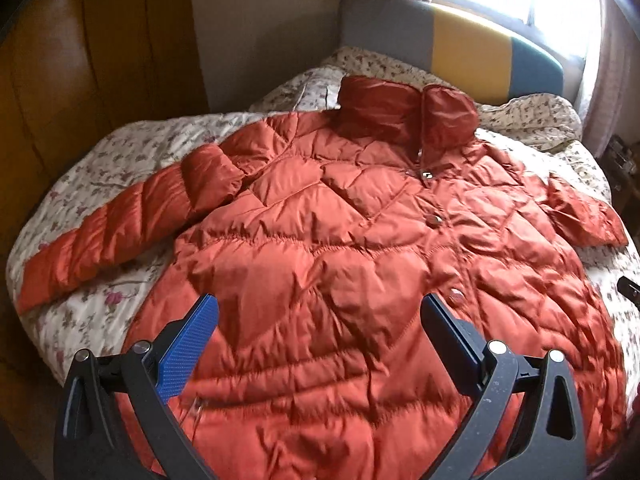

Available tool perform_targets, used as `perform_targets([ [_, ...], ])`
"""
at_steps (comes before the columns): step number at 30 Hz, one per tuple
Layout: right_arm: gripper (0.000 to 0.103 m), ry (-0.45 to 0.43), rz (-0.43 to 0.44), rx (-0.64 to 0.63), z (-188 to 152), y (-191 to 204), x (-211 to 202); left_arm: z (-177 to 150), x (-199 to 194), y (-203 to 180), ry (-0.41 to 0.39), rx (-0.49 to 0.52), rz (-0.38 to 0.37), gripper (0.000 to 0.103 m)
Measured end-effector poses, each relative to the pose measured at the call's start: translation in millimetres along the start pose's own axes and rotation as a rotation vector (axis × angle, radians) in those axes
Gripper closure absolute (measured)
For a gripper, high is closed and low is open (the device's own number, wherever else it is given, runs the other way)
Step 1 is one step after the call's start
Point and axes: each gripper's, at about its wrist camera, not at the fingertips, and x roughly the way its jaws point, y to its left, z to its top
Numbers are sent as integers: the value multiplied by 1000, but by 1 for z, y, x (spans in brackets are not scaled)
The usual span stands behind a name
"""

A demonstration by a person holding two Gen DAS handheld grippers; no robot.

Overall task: Fold large clothes
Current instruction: 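Lower both grippers onto the jacket hem and close on it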

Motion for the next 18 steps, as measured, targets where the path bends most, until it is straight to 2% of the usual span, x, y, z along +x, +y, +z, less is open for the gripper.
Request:
perform_targets([
  [3, 2, -3, -5, -43, 20, 18, 16, 17, 21, 1, 12, -7, 7, 3],
  [9, 2, 3, 23, -92, 71, 67, 65, 49, 74, 8, 41, -20, 105, 3],
  [11, 2, 8, 39, -96, 88, 83, 83, 57, 93, 13, 69, -38, 112, 3],
  [13, 2, 10, 52, -63, 107, 99, 103, 62, 105, 17, 82, -55, 101, 3],
  [16, 2, 14, 106, 17, 133, 113, 125, 75, 123, 24, 99, -83, 126, 3],
  [18, 2, 12, 129, 64, 148, 118, 136, 90, 132, 32, 113, -139, 102, 3],
])
